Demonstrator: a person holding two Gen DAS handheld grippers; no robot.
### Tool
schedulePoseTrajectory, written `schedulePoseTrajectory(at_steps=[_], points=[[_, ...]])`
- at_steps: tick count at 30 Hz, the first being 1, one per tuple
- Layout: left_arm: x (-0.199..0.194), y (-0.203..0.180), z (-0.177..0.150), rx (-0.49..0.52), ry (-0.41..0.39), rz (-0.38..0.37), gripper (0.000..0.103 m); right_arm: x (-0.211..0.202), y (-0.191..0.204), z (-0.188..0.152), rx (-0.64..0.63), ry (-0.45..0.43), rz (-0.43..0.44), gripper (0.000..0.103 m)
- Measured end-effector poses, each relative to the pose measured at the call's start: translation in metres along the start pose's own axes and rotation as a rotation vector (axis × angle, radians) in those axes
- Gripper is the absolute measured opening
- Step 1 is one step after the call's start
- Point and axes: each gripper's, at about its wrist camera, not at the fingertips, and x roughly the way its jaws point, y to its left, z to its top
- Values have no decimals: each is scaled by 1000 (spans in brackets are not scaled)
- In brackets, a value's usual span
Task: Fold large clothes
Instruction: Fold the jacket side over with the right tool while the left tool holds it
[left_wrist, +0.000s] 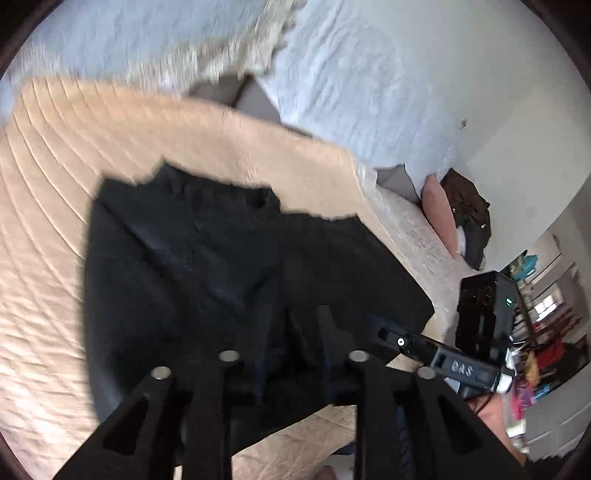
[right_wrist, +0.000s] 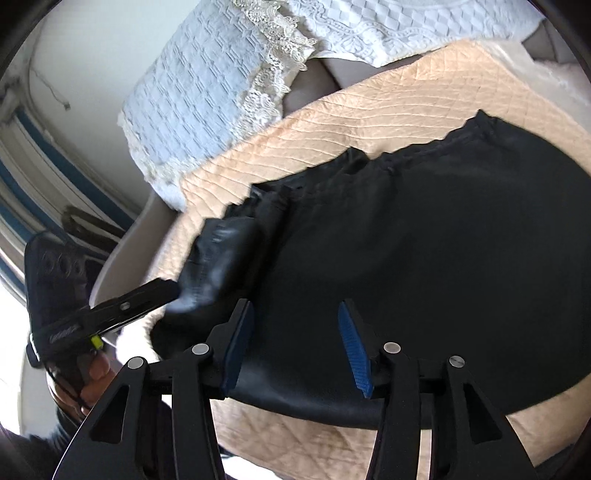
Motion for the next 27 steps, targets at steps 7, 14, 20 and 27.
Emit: schedulePoseTrajectory(at_steps=[7, 14, 20, 27], points=[[-38, 53, -3, -39, -86, 255, 45, 42, 25, 15, 3, 67, 112, 53], [-26, 79, -20, -79, -41, 331, 45, 84, 46, 26, -10, 109, 143, 54], [-16, 68, -24, -30, -32, 358, 45, 99, 47, 31, -12, 131, 124, 54], [-11, 67, -24, -12, -27, 373, 45, 109, 51, 33, -24, 148, 73, 39]])
